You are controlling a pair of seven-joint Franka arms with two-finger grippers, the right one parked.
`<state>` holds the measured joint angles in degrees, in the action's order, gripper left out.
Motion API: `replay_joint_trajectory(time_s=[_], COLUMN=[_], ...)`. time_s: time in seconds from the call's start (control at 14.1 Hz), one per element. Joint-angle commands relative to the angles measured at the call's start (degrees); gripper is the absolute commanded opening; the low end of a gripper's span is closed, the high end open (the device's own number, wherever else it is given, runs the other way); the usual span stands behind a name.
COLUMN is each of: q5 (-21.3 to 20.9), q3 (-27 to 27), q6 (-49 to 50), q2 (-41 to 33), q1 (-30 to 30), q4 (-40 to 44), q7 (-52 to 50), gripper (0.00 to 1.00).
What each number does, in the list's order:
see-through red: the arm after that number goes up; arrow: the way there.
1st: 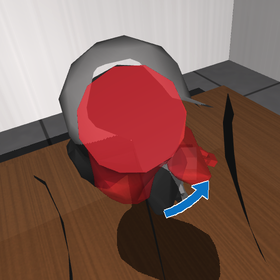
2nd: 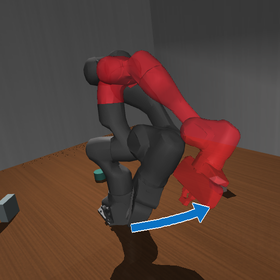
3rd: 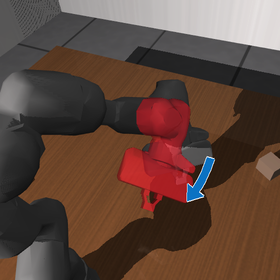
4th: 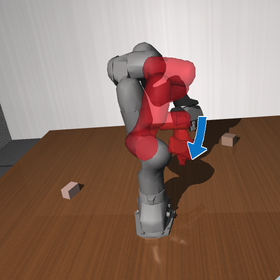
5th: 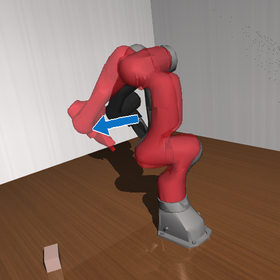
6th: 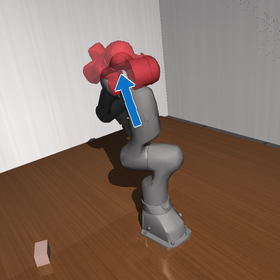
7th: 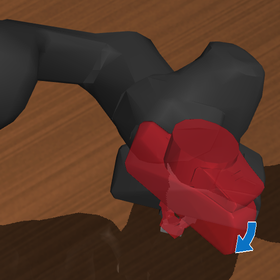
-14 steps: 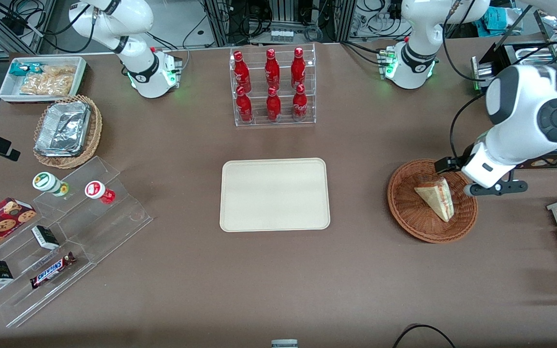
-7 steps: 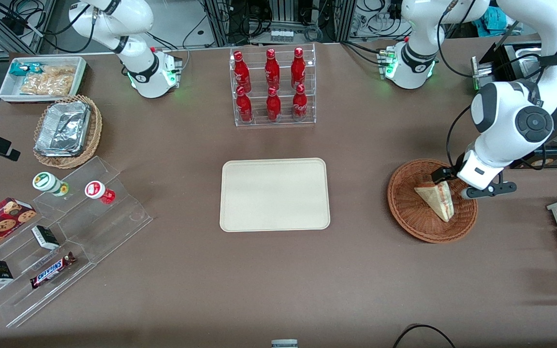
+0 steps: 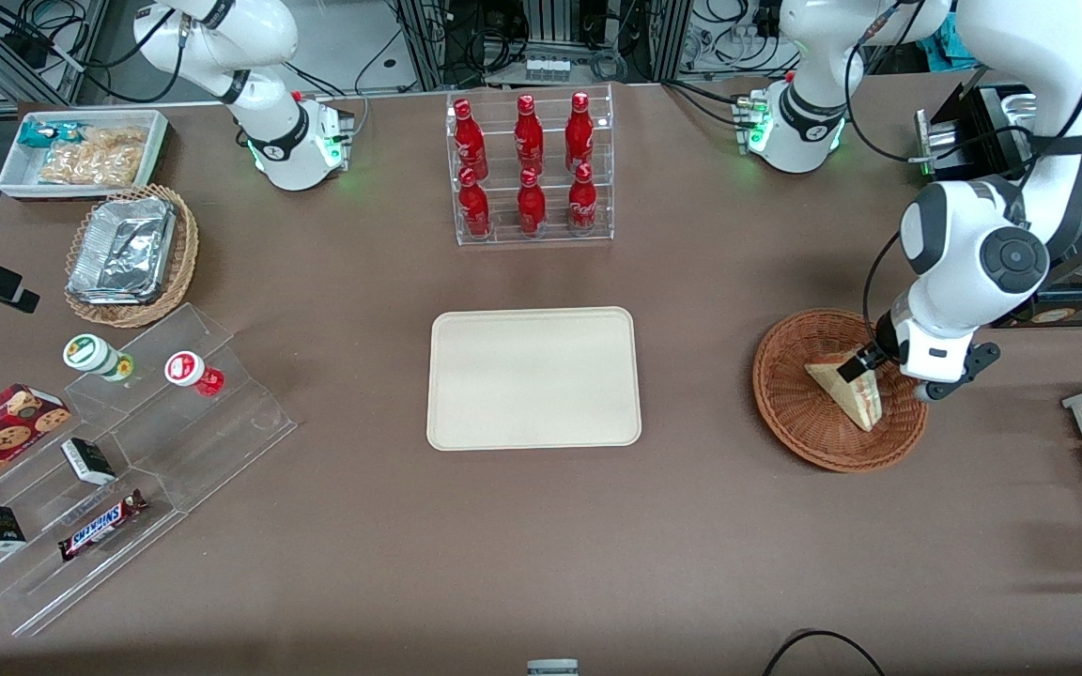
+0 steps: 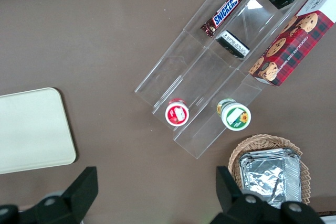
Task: Place sandwich from basket to tray
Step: 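Lower the left gripper and close it on the wrapped sandwich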
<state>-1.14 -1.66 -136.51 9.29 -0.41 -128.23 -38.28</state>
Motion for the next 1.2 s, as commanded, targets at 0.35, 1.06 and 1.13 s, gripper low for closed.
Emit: replay_joint_trajectory(time_s=[0.35, 1.06, 1.13], q5=[0.2, -0.3, -0.4], q3=[-0.3, -3.9, -4.5], q6=[-5.0, 18.4, 20.6], q2=[4.8, 0.0, 0.6], q1=[0.1, -4.5, -5.7], q4=[-0.9, 8.4, 10.9], q7=[-8.5, 0.4, 3.5], gripper=[0.47, 0.02, 0.02])
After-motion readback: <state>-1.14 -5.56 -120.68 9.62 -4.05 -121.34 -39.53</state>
